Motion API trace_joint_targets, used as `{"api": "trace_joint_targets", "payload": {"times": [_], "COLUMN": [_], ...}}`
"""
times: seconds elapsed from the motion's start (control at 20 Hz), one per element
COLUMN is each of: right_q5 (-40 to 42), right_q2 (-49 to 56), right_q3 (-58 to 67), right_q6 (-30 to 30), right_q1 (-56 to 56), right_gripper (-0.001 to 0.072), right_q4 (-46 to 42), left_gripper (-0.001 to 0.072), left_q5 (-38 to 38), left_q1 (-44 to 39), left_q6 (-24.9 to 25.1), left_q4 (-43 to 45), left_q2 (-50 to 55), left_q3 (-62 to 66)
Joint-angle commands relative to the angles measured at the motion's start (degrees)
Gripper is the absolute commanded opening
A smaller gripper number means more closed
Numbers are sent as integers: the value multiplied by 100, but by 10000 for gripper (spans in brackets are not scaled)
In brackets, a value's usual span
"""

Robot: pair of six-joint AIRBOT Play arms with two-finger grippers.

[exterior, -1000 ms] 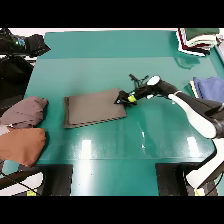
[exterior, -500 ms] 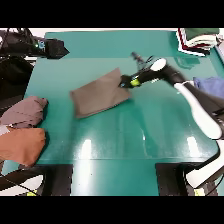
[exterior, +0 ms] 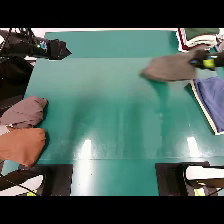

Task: Fold the shirts.

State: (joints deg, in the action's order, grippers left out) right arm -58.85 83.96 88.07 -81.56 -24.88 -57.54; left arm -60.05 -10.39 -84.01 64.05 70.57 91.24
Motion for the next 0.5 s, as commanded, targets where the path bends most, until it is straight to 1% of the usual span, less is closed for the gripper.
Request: {"api": "trace_joint_targets", "payload": {"times": [0.0,0.1,0.25,0.45], "right_q5": [63,186,442,490], "right_q2": [-157,-157,-155,-155], "right_q3": [26,26,72,776], "right_q6": [-11,-9,22,164], "right_q1": [-1172,-1429,-1572,-1554], "right_gripper": [16,17,16,16], "right_q4": [-39,-33,363,382], "left_gripper": [30,30,30,29], "left_q5": [-2,-4,-57,-212], "left_q1": [-4,-4,-4,-4], "left_q6": [-153,-166,-304,-302], "left_q4": [-2,-2,-2,-4], "left_q2": [2,2,2,2], "left_q3": [0,0,0,0]}}
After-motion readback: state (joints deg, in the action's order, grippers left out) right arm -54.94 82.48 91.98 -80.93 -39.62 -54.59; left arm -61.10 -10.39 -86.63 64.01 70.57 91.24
